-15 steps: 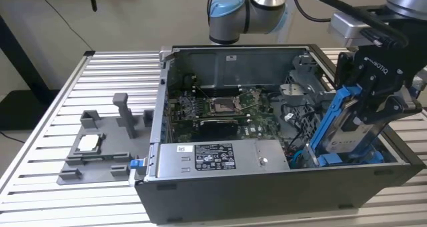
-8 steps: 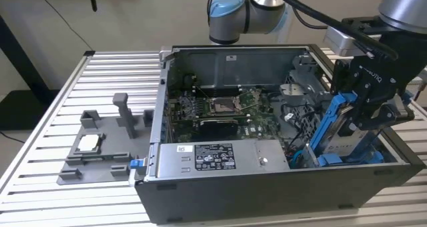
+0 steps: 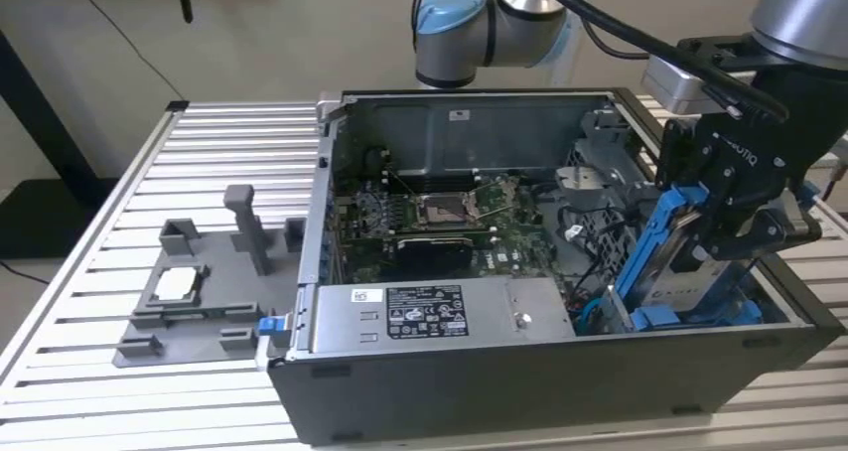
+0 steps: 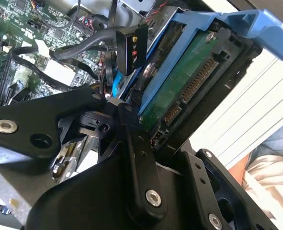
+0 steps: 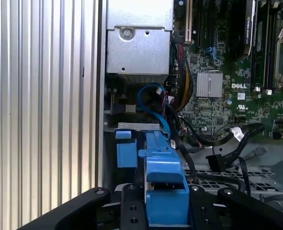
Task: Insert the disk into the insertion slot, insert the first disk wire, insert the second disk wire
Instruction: 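Insert the disk into the insertion slot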
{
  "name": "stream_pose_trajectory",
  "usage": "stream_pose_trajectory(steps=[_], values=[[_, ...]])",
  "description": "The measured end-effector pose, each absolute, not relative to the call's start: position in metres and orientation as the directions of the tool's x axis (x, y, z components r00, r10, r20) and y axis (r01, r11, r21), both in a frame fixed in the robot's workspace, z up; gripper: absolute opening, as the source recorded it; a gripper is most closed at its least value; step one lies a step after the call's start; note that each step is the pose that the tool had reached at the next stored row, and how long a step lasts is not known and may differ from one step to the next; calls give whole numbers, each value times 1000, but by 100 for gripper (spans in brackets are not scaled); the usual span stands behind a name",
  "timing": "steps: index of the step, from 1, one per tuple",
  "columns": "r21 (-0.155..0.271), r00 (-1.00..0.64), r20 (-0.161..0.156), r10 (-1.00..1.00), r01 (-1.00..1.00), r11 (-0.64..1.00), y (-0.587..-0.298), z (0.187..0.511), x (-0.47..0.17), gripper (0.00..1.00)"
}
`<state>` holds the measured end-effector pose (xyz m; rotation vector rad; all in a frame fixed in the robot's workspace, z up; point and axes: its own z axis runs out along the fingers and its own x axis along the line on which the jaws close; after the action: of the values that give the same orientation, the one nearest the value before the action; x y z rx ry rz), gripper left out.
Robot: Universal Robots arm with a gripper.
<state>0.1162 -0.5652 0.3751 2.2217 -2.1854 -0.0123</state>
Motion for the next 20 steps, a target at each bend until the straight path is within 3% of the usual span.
stream_pose_trajectory(steps=[4,9,14,20], values=[[24,17,12,-1000,-1000,-16,-565,375,116,34],[23,17,12,-1000,-1000,-16,-565,375,116,53],[23,17,12,-1000,-1000,-16,-565,377,116,53],[23,17,12,-1000,-1000,-16,-565,402,116,53]])
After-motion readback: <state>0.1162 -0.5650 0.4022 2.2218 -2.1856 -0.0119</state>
